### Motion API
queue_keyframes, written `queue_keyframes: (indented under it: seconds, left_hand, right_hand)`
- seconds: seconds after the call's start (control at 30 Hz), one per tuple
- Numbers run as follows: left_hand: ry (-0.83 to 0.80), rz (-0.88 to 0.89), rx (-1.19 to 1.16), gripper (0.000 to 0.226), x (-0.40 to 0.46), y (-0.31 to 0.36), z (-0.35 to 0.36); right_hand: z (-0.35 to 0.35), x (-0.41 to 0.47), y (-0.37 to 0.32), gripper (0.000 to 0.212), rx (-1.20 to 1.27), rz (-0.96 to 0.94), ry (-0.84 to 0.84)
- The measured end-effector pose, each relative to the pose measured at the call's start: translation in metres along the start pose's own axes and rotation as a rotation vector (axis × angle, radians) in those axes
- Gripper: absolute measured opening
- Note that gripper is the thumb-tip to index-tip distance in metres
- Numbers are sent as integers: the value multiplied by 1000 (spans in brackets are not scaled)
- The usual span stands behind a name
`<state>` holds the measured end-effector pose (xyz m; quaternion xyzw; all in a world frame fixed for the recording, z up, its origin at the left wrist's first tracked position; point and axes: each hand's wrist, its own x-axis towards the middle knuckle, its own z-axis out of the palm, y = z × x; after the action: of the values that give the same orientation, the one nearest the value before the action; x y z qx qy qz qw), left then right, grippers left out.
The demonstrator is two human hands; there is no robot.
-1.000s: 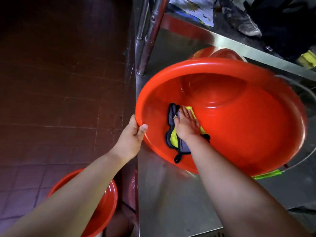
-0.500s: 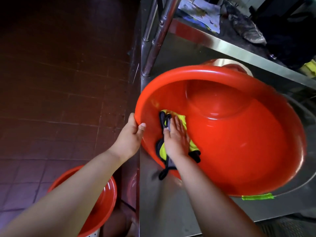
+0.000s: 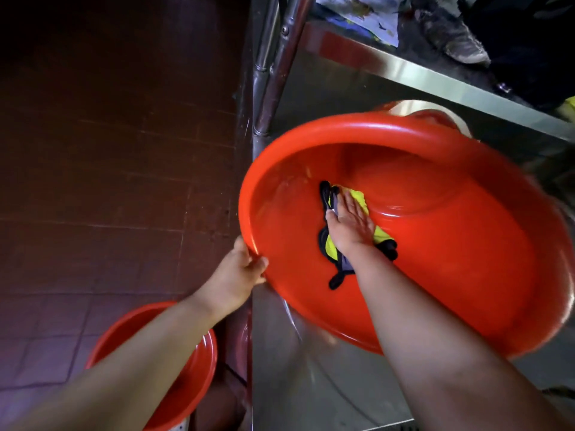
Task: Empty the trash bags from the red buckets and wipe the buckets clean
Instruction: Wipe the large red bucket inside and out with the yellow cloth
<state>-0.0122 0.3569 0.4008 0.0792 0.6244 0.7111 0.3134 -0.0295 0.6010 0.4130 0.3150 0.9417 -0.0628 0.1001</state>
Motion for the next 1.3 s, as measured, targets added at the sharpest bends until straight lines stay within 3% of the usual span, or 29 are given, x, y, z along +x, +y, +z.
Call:
queue_keyframes:
  seconds: [0.1, 0.23, 0.4, 0.5, 0.73, 0.87, 0.97, 1.07, 1.17, 1.3]
  left_hand:
    - [5, 35, -29, 37, -8, -11, 12]
    - [83, 137, 134, 34, -18, -11, 20]
    - [223, 111, 223, 30, -20, -3, 24]
    - [209, 152, 278, 33, -26, 6, 16]
    - [167, 266, 385, 12, -25, 36, -8]
    - [137, 392, 490, 24, -28, 58, -25]
    - [124, 420, 524, 20, -28, 63, -25]
    - [148, 392, 438, 17, -26, 50, -22]
    - [91, 208, 299, 19, -24, 24, -18]
    - [41, 105, 196, 25, -30, 0, -11]
  right_hand:
    - [7, -27, -11, 57, 84, 8, 85]
    - [23, -87, -35, 57, 216, 42, 194]
    - [32, -134, -58, 58, 218, -16, 179]
    - [35, -142, -64, 59, 286, -42, 167]
    - [24, -92, -48, 54, 304, -156, 157]
    - [17, -48, -24, 56, 183, -179, 125]
    - [11, -20, -7, 58, 105, -131, 106]
    - [12, -4, 0, 61, 29, -115, 113]
    - [11, -3, -6, 61, -2, -102, 99]
    - [9, -22, -22, 60, 94, -28, 71]
